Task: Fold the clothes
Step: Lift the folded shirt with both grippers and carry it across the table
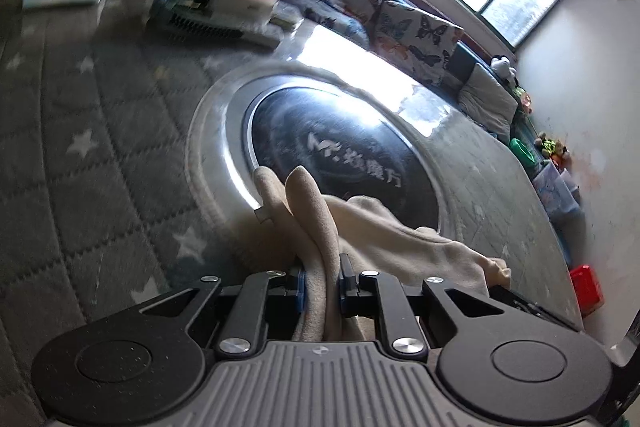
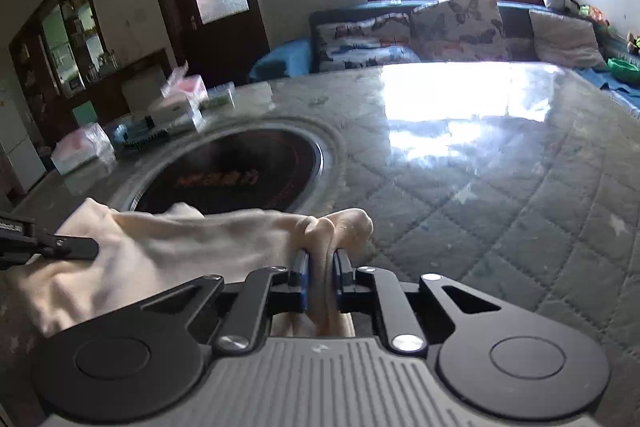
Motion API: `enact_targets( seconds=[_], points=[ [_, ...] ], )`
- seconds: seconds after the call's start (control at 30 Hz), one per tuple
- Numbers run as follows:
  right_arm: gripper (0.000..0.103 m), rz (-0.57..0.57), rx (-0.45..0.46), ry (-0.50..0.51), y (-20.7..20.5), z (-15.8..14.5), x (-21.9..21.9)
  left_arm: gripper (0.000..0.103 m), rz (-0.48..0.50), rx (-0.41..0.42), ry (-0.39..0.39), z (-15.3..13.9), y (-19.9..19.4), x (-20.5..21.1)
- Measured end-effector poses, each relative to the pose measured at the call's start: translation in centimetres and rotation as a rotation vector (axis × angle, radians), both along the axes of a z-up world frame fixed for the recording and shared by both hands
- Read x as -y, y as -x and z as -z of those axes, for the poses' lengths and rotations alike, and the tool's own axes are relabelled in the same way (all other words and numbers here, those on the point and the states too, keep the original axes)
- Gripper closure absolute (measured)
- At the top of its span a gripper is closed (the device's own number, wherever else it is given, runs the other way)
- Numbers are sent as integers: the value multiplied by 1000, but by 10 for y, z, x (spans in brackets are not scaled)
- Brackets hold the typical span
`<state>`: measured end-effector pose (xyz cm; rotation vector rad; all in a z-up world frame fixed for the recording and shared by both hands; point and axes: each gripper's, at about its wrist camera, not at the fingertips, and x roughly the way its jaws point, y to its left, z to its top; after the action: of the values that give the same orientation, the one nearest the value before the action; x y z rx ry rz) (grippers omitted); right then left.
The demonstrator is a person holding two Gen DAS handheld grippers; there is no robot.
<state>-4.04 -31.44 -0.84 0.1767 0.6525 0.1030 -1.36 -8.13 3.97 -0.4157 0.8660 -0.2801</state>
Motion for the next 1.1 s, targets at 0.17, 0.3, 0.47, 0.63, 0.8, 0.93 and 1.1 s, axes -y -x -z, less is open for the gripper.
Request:
enact_targets(
  seconds=[0.17, 0.3, 0.47, 0.63, 0.8, 0.93, 1.1],
  points=[
    [93, 2, 63, 18, 13, -26, 4, 88, 55, 55, -24, -18, -3, 18],
    [93, 31, 102, 50, 21, -45, 15, 88, 102, 88, -34, -30, -6, 41],
    [93, 106, 138, 94, 28, -65, 43, 88, 149, 109, -38, -42, -15, 76],
    [93, 171, 160, 135, 33, -78, 68, 88, 203, 130, -42, -47, -25, 116],
    [93, 239, 159, 155, 32, -79, 93, 88, 249, 127, -63, -42, -36, 154],
    [93, 279, 150, 169, 31, -75, 109, 88, 286, 117, -78, -35, -43, 180],
    [93, 325, 142, 183, 29, -73, 127, 88, 323, 111, -97, -29, -49, 210]
  ],
)
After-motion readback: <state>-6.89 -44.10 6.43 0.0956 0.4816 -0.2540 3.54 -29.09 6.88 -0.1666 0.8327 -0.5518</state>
